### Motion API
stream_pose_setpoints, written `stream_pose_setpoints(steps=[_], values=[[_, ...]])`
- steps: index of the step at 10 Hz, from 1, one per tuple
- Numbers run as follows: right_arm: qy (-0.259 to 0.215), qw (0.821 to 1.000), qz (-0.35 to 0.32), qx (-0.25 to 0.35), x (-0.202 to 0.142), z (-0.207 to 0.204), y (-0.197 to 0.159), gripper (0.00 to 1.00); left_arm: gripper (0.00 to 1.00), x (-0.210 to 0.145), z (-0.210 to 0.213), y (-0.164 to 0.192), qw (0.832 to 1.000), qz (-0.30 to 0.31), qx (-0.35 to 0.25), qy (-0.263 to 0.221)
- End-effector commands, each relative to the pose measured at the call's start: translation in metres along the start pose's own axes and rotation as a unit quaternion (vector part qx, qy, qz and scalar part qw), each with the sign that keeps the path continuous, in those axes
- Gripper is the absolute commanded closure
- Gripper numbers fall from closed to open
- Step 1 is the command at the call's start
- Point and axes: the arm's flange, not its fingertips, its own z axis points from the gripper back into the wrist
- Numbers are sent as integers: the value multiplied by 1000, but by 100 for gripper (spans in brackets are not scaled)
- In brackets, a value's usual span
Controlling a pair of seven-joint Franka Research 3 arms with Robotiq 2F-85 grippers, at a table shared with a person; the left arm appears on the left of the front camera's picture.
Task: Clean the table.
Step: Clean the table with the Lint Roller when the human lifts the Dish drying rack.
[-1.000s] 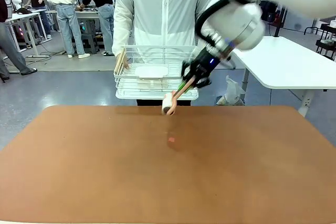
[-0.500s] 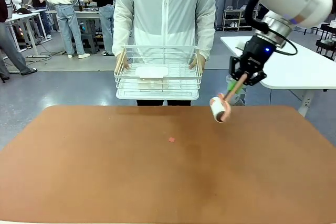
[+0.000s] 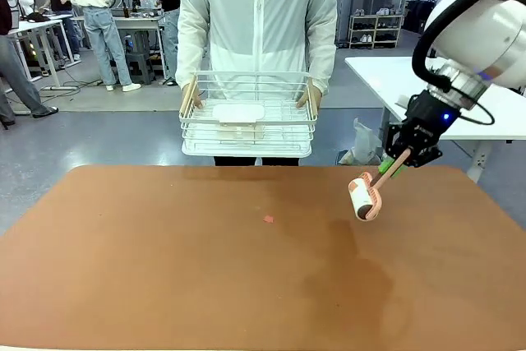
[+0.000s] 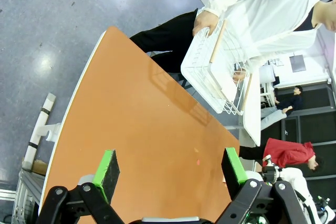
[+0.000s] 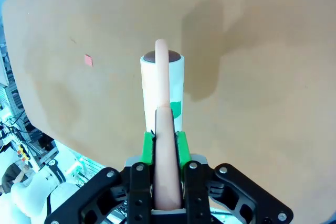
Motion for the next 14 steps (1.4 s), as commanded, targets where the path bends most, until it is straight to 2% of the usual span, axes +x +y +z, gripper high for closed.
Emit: stream_pose_setpoints(steps=[1, 3, 5, 7, 9, 11, 14], values=[[-33, 999, -3, 15, 1, -12, 4, 79, 0, 2, 1, 3, 1000, -9, -15, -3], [-33, 999, -5, 24, 0, -26, 4, 79, 0, 2, 1, 3, 1000, -9, -15, -3], [1, 999, -8, 45, -2, -40, 2, 79, 0, 2, 1, 3, 1000, -9, -15, -3], [47, 997, 13, 67, -5, -30, 11, 79, 0, 2, 1, 3, 1000, -9, -15, -3], [44, 998, 8, 36, -4, -44, 13, 79, 0, 2, 1, 3, 1000, -9, -15, -3], [32, 999, 3, 31, -11, -64, 12, 79, 0, 2, 1, 3, 1000, -9, -15, -3], [28, 999, -6, 40, -29, -126, 12, 79, 0, 2, 1, 3, 1000, -9, -15, -3]])
